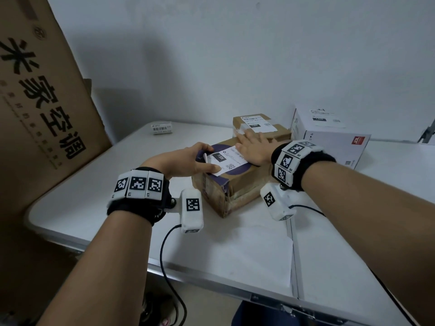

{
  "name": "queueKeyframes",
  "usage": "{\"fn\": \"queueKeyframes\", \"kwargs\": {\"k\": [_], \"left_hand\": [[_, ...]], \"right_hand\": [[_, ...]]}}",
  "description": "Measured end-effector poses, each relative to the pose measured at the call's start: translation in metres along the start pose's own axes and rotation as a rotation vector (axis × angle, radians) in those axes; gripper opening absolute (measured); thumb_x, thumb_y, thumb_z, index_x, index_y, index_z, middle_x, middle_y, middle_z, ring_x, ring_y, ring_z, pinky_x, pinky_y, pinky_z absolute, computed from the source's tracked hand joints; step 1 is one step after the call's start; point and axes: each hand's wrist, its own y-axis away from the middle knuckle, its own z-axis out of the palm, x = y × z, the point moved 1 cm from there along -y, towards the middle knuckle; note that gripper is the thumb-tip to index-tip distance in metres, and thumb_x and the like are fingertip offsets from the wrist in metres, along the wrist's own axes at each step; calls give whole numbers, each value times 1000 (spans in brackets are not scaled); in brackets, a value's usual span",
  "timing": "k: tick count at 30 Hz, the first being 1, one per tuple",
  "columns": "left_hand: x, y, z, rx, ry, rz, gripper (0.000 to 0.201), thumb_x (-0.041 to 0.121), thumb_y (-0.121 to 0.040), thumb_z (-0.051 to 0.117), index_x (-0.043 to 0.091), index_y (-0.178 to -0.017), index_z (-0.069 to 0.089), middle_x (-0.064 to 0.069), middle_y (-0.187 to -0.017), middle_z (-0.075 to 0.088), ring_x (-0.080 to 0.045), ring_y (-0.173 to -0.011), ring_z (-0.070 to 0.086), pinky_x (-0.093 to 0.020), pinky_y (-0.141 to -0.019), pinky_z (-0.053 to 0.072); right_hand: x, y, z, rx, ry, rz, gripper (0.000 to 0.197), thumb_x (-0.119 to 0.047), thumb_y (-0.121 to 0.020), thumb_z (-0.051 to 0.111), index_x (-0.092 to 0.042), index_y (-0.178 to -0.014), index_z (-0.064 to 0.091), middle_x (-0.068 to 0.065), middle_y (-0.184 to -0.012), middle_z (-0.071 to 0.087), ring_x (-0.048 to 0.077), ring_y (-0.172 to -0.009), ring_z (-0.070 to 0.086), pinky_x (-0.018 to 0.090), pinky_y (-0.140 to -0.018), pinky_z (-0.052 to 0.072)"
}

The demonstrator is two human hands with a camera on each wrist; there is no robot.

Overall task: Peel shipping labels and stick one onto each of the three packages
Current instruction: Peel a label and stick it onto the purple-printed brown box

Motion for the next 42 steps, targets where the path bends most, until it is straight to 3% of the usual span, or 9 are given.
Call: {"fn": "queueKeyframes", "kwargs": {"k": [8,17,21,26,31,35,39,42], "left_hand": [[-1,-3,0,-13,-3,17,63,45,-78,73,35,-132,43,3,-117,63,-17,-108,60,-38,-103,43],[2,1,3,-19,18,33,60,39,-81,72,32,-134,44,5,-113,65,-13,-103,60,-29,-94,43],[2,5,2,17,-36,26,61,46,-80,71,34,-133,44,5,-113,64,-14,-104,59,-34,-99,43],[9,10,10,173,-188,-27,67,60,-81,62,29,-136,40,2,-118,55,-17,-98,55,-28,-74,41],[22,5,19,215,-311,-125,78,70,-78,54,21,-136,38,-10,-130,53,-25,-108,55,-34,-82,43],[34,15,19,176,-421,-114,87,79,-76,45,18,-137,39,-9,-131,54,-26,-111,54,-35,-83,43],[25,29,10,67,-476,-38,87,76,-70,58,34,-142,33,-1,-134,38,-22,-110,53,-35,-91,43],[11,25,6,19,-456,53,96,68,-64,71,46,-144,23,13,-151,13,-19,-129,43,-40,-105,39]], "right_hand": [[11,12,1,-18,-11,33,55,-46,-101,12,-32,-152,-4,-6,-160,-16,34,-147,-11,62,-115,-1],[20,23,2,-108,-30,89,60,-51,-100,13,-32,-152,-8,-6,-160,-17,34,-147,-14,56,-117,-4],[30,27,5,-100,-60,57,58,-50,-99,10,-33,-151,-8,-7,-159,-19,33,-147,-15,55,-118,-5],[42,25,-2,63,-206,22,58,-50,-96,3,-36,-151,-7,-3,-160,-17,34,-147,-14,56,-118,-3],[37,25,-7,94,-215,5,61,-53,-94,2,-36,-151,-7,-5,-160,-17,34,-147,-14,56,-118,-3],[22,24,-4,104,-237,-95,57,-56,-95,2,-41,-150,-3,-6,-160,-14,32,-148,-10,59,-117,0],[7,27,-6,64,-201,-181,61,-60,-91,-1,-43,-150,3,-10,-160,-13,24,-148,-13,59,-116,-3],[-1,29,-5,30,-166,-175,53,-50,-100,6,-39,-152,3,-9,-161,-11,25,-148,-15,54,-115,-4]]}}
